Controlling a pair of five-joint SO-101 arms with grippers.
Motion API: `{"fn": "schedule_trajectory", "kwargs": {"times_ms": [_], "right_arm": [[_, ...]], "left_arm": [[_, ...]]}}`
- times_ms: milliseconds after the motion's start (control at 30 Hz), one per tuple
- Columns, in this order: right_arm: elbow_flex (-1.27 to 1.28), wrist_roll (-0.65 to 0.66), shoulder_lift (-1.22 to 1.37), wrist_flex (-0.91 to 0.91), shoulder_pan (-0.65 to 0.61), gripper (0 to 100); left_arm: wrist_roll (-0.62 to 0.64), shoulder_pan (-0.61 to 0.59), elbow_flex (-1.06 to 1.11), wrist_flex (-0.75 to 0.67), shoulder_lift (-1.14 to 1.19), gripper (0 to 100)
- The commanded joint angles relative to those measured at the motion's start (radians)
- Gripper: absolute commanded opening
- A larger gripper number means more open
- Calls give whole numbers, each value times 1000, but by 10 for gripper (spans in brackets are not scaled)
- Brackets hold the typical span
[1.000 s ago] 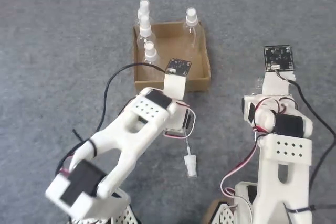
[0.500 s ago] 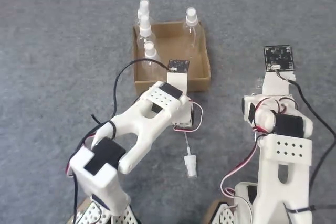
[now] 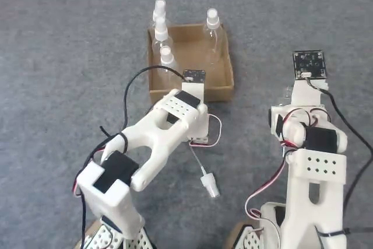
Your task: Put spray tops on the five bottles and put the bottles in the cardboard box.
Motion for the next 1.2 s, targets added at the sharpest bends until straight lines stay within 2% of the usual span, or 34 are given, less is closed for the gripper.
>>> {"fn": "schedule_trajectory", "kwargs": {"times_ms": [0, 200, 333, 533, 700, 933, 1167], "right_arm": [[0, 0, -44, -22, 12, 6], [3, 0, -44, -25, 10, 6], [3, 0, -44, -25, 7, 6], [5, 0, -42, -25, 7, 6], [5, 0, -41, -25, 7, 6], [5, 0, -44, -25, 8, 6], [5, 0, -44, -25, 12, 6]], "left_arm": [[5, -71, -48, 64, -121, 13], [-9, -189, -48, 164, -124, 13], [-112, -288, -48, 201, -124, 13], [-192, -414, -47, 242, -124, 12], [-242, -419, -47, 310, -124, 12], [-299, -417, -8, 319, -141, 12], [-341, -417, 91, 315, -413, 12]]}}
